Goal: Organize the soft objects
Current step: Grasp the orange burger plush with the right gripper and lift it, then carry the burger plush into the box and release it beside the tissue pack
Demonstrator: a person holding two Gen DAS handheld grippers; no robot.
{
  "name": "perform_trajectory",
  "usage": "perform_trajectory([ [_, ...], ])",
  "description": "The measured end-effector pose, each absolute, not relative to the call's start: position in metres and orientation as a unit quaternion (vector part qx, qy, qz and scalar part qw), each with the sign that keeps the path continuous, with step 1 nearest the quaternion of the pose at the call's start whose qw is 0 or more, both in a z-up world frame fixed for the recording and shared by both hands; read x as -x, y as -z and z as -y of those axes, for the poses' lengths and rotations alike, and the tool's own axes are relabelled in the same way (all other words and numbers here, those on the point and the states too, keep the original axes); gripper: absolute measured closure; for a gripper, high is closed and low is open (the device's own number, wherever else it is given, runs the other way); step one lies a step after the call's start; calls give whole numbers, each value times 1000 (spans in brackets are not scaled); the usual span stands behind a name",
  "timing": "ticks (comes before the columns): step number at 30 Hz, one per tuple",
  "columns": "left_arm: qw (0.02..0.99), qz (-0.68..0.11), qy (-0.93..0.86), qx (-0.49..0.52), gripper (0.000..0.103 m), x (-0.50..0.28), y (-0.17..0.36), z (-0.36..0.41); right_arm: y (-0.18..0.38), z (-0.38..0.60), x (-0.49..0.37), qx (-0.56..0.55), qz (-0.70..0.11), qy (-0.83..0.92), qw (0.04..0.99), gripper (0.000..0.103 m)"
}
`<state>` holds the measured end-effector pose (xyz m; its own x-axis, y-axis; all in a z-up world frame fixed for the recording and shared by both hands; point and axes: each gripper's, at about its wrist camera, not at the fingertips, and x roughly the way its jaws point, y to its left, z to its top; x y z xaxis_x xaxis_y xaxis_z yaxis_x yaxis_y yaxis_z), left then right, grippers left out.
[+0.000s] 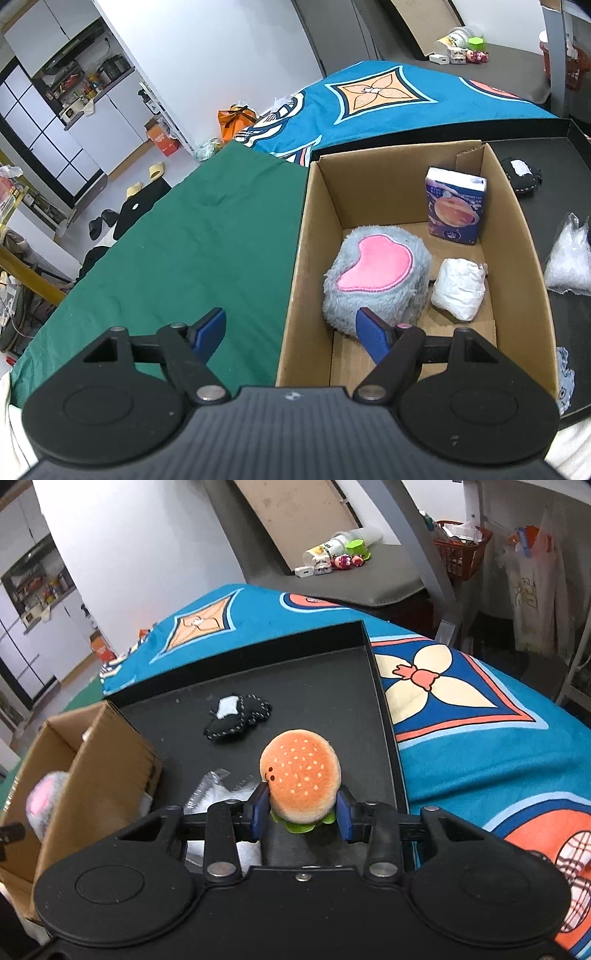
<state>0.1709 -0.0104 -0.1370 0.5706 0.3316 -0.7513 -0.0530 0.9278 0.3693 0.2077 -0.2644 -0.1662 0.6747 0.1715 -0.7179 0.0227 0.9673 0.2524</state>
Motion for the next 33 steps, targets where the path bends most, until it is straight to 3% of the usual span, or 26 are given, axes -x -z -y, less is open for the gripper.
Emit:
perform_trajectory([
  [33,893,-428,-86,-106,27,-147,126,-15,91,200,-176,-71,-351,-65,931,66],
])
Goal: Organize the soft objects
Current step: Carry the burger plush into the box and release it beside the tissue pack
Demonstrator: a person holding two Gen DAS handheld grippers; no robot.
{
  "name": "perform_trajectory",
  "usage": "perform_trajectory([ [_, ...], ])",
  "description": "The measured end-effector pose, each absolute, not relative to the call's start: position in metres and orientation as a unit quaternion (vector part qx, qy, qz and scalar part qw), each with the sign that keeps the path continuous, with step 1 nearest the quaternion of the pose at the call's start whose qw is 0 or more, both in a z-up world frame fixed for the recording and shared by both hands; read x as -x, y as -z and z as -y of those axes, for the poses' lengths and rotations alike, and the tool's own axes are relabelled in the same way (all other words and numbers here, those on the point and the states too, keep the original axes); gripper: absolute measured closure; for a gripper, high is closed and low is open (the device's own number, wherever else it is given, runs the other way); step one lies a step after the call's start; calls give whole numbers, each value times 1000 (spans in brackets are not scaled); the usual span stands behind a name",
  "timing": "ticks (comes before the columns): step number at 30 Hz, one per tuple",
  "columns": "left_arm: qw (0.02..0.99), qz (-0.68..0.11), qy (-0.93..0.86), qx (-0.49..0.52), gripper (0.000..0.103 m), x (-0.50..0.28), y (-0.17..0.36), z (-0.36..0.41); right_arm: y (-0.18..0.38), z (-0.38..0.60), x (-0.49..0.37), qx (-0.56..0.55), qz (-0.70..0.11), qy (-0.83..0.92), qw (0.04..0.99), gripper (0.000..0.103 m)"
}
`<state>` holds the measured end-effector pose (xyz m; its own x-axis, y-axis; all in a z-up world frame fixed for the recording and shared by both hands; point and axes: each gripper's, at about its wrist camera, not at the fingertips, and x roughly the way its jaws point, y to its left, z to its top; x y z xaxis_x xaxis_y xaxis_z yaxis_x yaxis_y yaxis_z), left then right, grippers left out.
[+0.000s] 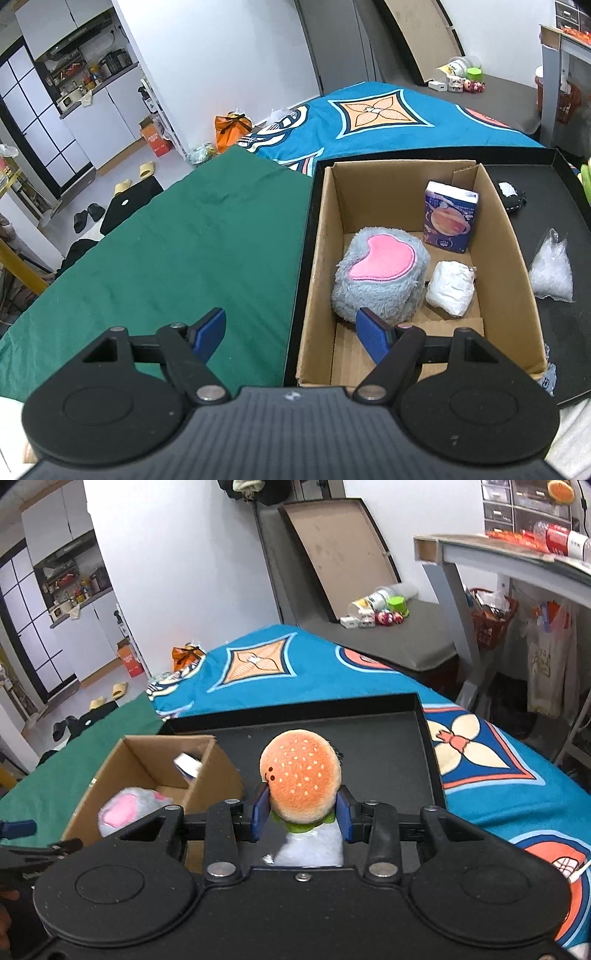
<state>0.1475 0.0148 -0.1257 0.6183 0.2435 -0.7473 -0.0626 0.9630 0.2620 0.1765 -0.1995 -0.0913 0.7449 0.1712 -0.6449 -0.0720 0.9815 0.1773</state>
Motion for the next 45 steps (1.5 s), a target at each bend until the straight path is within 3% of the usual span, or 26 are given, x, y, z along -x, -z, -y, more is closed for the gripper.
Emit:
perform_trajectory([
  [36,895,-442,-55,-23,30,-153,128,-44,88,90,-194,-21,-372,-151,915,66],
  [41,890,-454,-38,-9,38,-156,133,-47,86,77,-202,-12,-370,-159,915,65],
  [44,886,-462,-37,0,54,-159,137,-49,84,69,-206,-8,-368,-166,915,65],
  [45,884,-466,-36,4,63,-161,139,-50,83,67,-208,-8,-366,-169,915,65],
])
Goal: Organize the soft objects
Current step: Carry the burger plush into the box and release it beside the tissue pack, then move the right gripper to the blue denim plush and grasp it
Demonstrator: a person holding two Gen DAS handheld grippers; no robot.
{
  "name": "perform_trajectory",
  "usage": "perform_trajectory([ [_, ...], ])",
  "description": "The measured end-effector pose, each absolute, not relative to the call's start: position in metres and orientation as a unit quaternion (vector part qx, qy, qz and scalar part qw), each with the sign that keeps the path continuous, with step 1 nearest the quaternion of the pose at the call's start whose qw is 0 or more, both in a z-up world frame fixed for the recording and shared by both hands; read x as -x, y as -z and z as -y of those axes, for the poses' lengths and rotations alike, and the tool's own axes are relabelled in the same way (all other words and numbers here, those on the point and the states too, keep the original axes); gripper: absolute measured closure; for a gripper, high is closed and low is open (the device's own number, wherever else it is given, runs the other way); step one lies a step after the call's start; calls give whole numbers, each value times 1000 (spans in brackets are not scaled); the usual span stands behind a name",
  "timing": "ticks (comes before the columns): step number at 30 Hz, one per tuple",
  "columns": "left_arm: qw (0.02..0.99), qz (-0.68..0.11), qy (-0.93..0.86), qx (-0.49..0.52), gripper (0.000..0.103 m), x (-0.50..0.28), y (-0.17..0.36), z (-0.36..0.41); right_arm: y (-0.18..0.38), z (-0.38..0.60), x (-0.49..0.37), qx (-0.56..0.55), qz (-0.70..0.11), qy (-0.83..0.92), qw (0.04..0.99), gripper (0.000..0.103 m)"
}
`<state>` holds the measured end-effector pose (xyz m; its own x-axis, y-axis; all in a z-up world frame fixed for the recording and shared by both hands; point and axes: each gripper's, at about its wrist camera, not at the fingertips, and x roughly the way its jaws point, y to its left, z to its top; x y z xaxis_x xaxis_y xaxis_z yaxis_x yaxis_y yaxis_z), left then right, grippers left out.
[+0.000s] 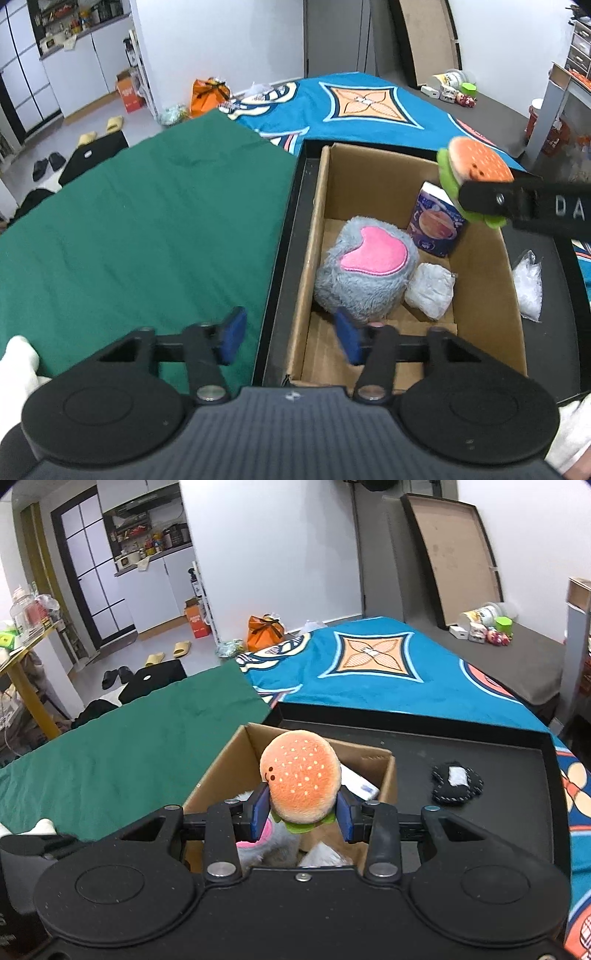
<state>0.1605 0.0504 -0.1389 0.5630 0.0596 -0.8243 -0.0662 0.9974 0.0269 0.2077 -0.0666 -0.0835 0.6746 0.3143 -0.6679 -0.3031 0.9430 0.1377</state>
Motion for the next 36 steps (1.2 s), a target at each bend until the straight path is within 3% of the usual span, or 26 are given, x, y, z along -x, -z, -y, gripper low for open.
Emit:
perform_trajectory([
  [3,880,-473,-32,12,83,-163,143,-53,82,63,-211,-11,-355,-178,918,57],
  [5,880,-474,-27,16,89,-163,144,-54,82,61,-211,2,-348,-178,920,33],
  [7,879,-475,-23,19,93,-163,144,-54,84,62,-211,12,-347,-175,921,27],
  [36,883,-465,-51,-34,92,-160,138,-32,104,165,-188,-37,-379,-132,915,28],
])
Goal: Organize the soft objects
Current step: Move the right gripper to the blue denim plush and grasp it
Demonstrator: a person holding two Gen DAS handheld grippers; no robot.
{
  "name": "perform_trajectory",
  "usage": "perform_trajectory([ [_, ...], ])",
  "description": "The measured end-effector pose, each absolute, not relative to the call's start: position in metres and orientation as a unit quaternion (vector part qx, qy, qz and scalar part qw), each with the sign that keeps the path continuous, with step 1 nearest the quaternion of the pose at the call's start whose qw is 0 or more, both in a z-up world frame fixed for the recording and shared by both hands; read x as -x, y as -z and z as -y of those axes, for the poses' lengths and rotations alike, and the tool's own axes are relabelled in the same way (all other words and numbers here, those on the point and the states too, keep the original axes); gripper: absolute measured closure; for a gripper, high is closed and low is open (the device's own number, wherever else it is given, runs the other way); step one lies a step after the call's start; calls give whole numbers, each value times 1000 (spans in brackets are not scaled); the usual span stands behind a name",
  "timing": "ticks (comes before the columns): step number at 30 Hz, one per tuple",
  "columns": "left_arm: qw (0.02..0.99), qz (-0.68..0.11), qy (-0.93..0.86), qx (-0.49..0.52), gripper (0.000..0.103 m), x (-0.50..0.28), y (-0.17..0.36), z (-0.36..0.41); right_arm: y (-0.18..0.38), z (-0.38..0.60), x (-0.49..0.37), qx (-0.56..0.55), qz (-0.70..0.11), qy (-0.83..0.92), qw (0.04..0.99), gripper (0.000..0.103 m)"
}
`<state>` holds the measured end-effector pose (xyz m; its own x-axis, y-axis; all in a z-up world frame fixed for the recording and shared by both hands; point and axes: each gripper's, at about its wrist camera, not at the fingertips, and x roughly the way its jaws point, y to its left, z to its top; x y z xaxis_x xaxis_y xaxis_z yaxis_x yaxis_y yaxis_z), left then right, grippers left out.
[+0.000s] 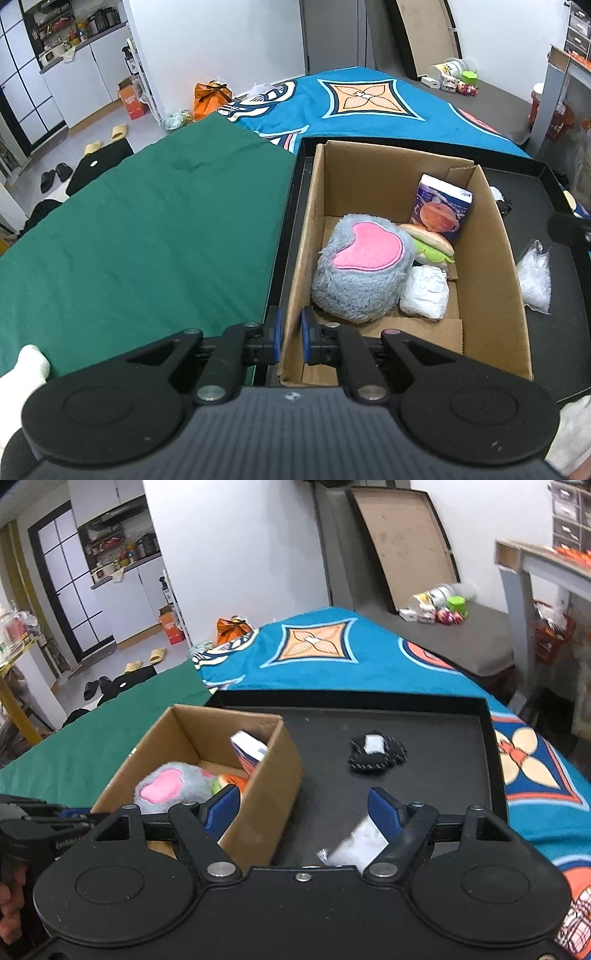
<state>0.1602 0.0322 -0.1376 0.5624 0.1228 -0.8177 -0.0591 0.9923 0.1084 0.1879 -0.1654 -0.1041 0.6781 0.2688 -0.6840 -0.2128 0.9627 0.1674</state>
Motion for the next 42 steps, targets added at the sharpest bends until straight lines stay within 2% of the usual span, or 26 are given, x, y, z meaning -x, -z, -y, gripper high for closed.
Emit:
perform_trajectory([
  [6,882,-463,-66,-61,87,-162,137,-25,122,182,-177,-59,-402,-127,905,28],
  [8,880,-464,-72,-67,81,-163,137,-23,130,186,-173,-63,-411,-129,900,28],
  [13,883,-455,-79,-83,52,-162,135,-16,146,190,-168,-66,-430,-141,889,28],
  [15,883,-453,-83,-92,49,-161,134,-13,150,192,-167,-70,-437,-145,885,28],
  [21,881,-452,-93,-106,46,-164,134,-8,163,194,-163,-76,-459,-167,869,31],
  [30,877,-452,-103,-127,42,-166,135,-1,178,180,-160,-68,-484,-203,848,44],
  [33,875,-452,-104,-135,38,-167,136,2,183,171,-157,-47,-491,-210,844,53],
  [35,875,-453,-103,-139,37,-166,136,3,188,167,-156,-34,-501,-211,839,69],
  [38,874,-453,-106,-144,37,-166,137,4,191,163,-154,-25,-500,-216,838,76],
  [42,874,-451,-107,-146,37,-165,136,5,187,172,-155,-19,-496,-195,846,78],
])
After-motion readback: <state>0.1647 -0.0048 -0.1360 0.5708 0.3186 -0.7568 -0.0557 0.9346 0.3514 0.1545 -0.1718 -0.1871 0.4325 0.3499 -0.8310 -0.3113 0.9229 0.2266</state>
